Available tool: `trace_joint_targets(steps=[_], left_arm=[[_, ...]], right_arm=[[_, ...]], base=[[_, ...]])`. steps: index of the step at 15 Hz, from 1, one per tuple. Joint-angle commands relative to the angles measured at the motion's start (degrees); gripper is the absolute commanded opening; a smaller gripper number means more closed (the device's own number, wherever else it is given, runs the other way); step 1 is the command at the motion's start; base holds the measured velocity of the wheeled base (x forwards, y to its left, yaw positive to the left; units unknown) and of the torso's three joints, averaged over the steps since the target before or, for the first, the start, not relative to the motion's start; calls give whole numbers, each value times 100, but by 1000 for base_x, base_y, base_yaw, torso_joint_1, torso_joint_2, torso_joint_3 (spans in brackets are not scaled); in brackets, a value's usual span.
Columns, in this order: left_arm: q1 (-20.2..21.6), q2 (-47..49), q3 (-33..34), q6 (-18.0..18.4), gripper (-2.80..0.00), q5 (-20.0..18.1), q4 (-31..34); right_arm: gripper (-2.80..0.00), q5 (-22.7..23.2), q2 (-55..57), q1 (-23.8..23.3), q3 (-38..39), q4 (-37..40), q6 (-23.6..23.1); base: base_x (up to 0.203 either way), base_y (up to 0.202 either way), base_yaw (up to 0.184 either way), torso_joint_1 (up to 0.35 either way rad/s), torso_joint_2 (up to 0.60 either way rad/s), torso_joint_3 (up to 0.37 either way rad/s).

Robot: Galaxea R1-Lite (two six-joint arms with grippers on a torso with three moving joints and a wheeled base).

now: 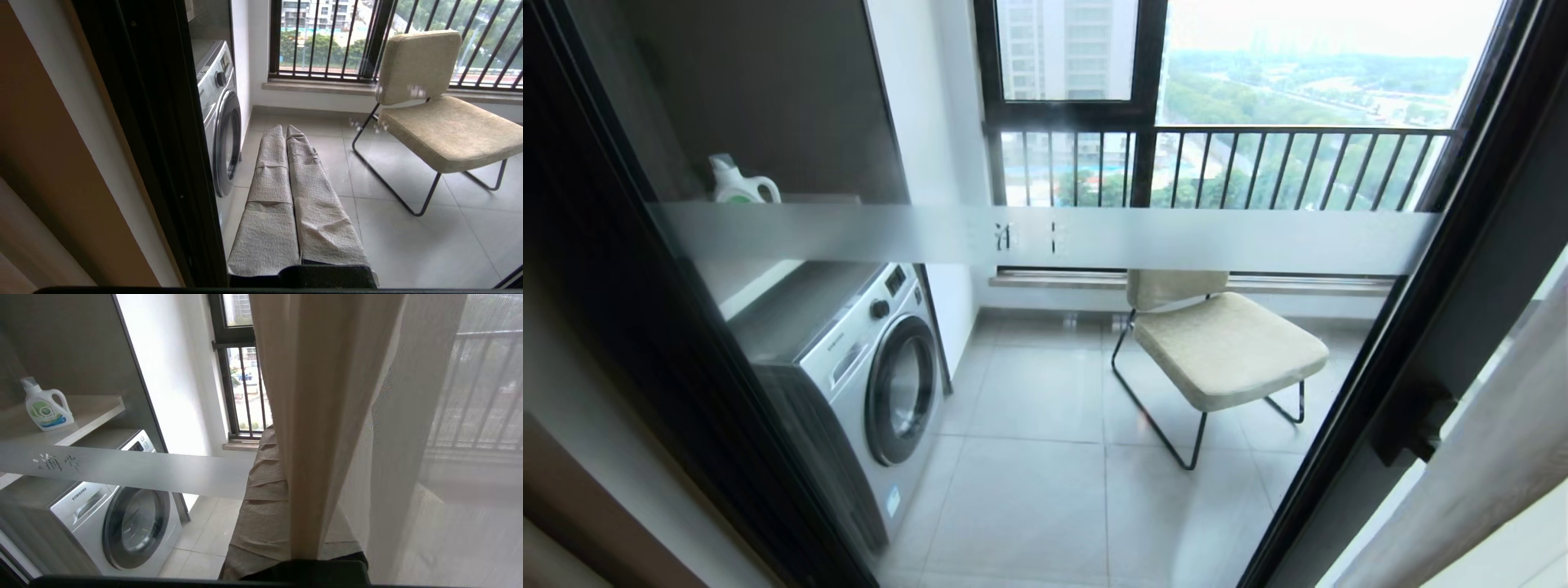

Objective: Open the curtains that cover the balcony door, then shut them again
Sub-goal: Close the inner curtains on both sides

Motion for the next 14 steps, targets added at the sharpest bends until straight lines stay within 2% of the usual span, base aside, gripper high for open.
trace_joint_targets(steps=[1, 8, 14], left_arm=[[1, -2, 0, -3, -280, 3, -3], [1, -2, 0, -3, -280, 3, -3], [1, -2, 0, -3, -280, -6, -3]], right_arm=[[-280, 14, 5, -1, -1, -10, 9], [-280, 14, 14, -1, -9, -10, 9], [-280, 7, 72, -1, -62, -23, 9]], base=[[0, 188, 0, 2, -2, 2], [0, 173, -1, 3, 2, 2], [0, 0, 0, 0, 0, 0]])
